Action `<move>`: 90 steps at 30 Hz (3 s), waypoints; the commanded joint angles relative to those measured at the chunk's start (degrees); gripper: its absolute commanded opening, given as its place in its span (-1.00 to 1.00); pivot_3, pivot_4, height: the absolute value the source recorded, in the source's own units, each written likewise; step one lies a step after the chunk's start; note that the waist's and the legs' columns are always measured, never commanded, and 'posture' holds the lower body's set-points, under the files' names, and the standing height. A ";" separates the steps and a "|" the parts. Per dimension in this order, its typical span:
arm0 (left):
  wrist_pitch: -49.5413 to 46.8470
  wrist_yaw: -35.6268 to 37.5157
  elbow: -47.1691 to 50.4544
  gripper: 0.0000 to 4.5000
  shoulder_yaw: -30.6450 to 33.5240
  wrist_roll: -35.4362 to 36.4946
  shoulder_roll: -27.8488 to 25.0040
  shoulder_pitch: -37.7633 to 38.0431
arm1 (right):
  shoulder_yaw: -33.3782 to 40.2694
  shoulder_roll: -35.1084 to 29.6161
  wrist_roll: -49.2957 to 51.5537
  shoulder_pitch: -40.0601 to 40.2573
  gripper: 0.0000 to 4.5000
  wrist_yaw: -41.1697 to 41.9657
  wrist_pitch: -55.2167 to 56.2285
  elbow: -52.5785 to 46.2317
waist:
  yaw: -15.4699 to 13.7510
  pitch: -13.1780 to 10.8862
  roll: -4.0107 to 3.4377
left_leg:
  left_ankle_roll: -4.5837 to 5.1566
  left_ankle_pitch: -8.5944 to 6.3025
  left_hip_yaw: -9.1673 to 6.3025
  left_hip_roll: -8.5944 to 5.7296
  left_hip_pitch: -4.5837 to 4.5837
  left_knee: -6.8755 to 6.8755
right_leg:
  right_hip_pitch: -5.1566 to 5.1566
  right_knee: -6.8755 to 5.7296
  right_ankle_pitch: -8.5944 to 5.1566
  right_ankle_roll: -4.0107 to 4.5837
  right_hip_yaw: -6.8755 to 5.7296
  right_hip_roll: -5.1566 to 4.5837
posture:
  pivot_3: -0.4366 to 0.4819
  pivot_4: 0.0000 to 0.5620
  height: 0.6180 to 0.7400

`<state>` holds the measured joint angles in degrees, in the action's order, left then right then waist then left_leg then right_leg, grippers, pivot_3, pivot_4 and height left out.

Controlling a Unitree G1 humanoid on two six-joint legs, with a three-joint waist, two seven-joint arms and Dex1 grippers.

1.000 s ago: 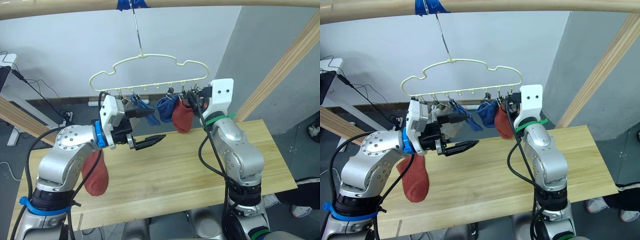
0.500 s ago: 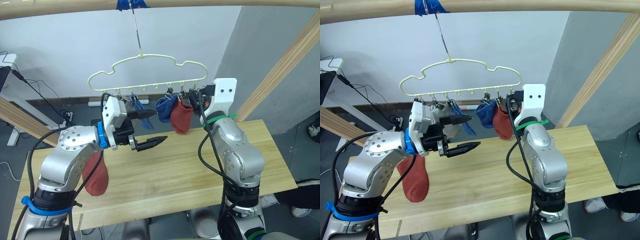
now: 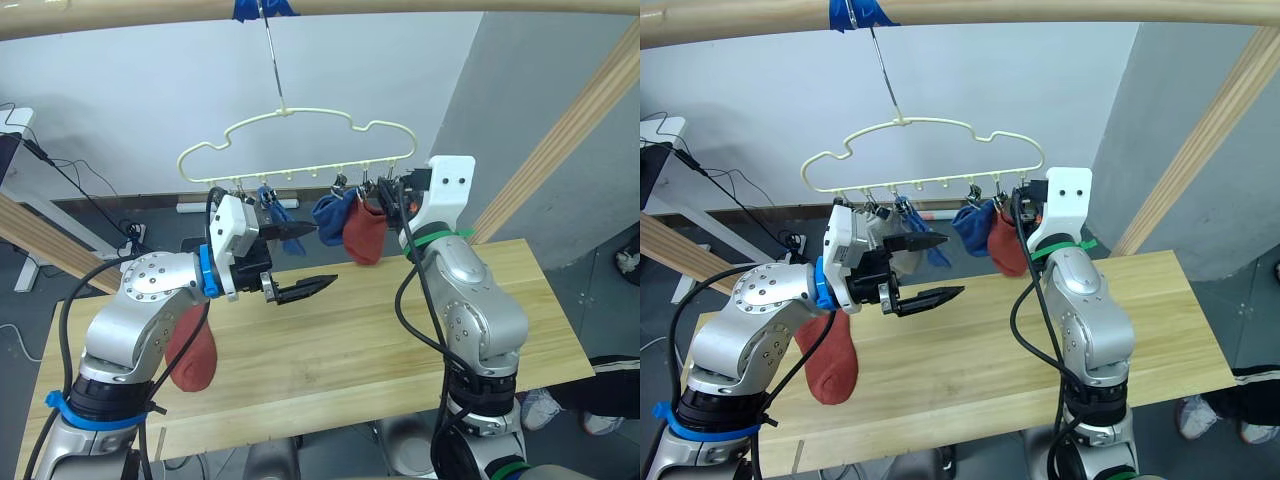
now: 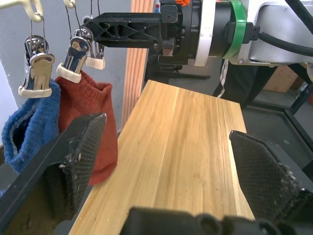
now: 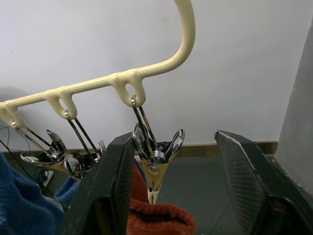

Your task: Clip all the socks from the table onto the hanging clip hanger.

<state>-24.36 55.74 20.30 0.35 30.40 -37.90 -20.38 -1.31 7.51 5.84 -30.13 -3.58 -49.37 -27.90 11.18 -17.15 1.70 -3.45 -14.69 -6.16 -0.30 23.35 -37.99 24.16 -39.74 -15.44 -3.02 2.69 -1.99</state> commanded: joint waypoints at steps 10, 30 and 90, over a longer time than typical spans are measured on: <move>1.65 0.61 0.66 1.00 -0.39 -0.38 0.66 -0.52 | -0.88 1.22 2.30 0.16 -0.69 0.91 0.82 -4.76 | 0.05 0.00 0.00 | 0.00 0.00 0.00 0.01 0.00 0.00 | 0.00 -0.01 0.00 0.00 0.00 0.00 | -0.66 -0.18 1.00; 1.78 -27.82 0.50 1.00 7.20 -11.39 11.95 18.86 | -1.56 0.41 2.97 0.19 -0.99 1.44 1.02 -4.73 | 0.21 0.09 -0.05 | 0.01 0.00 0.05 0.11 -0.08 0.02 | 0.00 -0.03 0.00 0.00 0.07 -0.04 | -0.64 -0.15 1.00; 29.99 -10.35 -17.22 -1.00 -8.01 -21.00 13.03 11.78 | -2.67 -1.23 2.39 -0.34 -1.00 2.09 0.29 -4.97 | 0.31 0.31 -0.02 | 0.12 0.10 0.10 0.16 -0.05 0.16 | -0.08 0.33 0.12 0.04 0.01 -0.16 | -0.71 -0.13 1.00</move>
<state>4.47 44.61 1.99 -7.48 9.03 -24.88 -8.96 -3.64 6.20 7.96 -29.96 -1.28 -49.99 -30.50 11.49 -16.84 1.68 -3.32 -14.60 -5.98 -0.17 23.29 -37.81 24.10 -39.41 -15.32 -2.98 2.74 -2.13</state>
